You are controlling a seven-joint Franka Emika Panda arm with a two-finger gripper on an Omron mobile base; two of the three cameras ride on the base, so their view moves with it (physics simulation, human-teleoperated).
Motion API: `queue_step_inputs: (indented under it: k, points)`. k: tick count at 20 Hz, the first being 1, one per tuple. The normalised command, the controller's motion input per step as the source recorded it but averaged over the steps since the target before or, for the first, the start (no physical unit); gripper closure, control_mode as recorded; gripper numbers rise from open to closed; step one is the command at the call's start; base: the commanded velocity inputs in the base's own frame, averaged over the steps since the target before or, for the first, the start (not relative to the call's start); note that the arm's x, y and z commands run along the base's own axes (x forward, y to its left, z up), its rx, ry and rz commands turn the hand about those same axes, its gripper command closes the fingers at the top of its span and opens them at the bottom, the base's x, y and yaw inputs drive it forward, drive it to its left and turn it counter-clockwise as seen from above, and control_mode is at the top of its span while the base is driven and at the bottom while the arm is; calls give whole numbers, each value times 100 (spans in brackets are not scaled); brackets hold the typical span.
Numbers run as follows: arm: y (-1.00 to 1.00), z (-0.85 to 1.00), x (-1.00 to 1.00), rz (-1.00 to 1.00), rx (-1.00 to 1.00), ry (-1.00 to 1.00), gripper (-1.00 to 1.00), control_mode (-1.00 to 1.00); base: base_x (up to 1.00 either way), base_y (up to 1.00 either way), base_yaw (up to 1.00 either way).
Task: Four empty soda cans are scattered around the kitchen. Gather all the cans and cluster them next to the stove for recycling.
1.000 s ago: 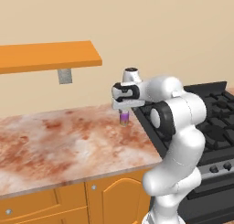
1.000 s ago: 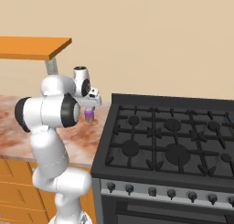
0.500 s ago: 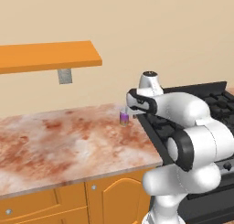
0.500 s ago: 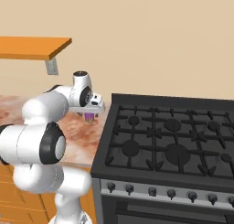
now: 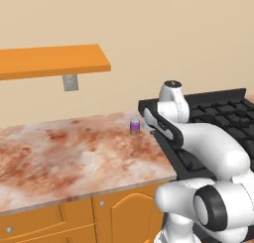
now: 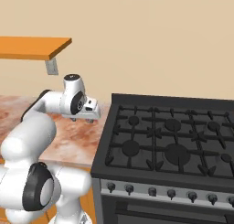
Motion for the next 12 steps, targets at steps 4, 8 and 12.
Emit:
queue_step_inputs:
  k: [4, 8, 12]
  points:
    - [1, 30, -7, 0, 0, -2, -100, -100, 0, 0, 0]
    - [1, 20, 0, 0, 0, -2, -100, -100, 0, 0, 0]
    - [0, 8, 0, 0, 0, -1, -100, -100, 0, 0, 0]
